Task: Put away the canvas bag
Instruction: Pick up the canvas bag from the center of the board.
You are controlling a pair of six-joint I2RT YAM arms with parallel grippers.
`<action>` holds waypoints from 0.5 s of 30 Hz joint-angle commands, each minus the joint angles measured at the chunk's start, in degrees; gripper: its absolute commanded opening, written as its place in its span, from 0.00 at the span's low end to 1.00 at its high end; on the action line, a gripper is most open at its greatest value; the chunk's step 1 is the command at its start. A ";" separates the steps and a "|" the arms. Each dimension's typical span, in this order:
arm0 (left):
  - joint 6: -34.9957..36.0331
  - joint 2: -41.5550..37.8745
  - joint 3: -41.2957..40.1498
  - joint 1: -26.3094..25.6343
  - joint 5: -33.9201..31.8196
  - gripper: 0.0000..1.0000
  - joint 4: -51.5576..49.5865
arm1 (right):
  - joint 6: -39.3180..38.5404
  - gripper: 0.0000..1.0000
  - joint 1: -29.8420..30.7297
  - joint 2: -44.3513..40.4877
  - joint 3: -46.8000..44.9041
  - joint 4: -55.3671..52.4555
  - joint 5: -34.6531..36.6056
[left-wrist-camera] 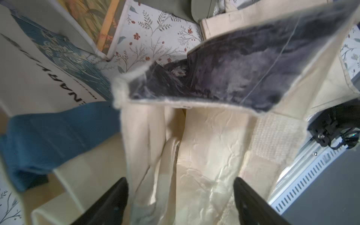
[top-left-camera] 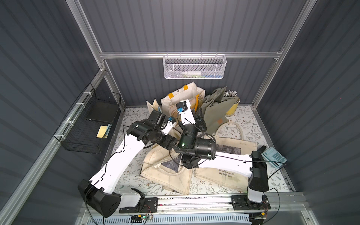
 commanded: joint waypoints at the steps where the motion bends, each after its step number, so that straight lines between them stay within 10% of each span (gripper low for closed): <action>1: 0.76 -0.40 -0.47 -0.11 4.07 0.99 -1.95 | -9.93 0.36 1.13 0.26 0.07 11.33 12.04; 15: -0.41 -1.65 -4.09 -10.06 4.74 1.00 -2.00 | -1.01 0.36 6.21 0.45 -3.60 11.64 12.06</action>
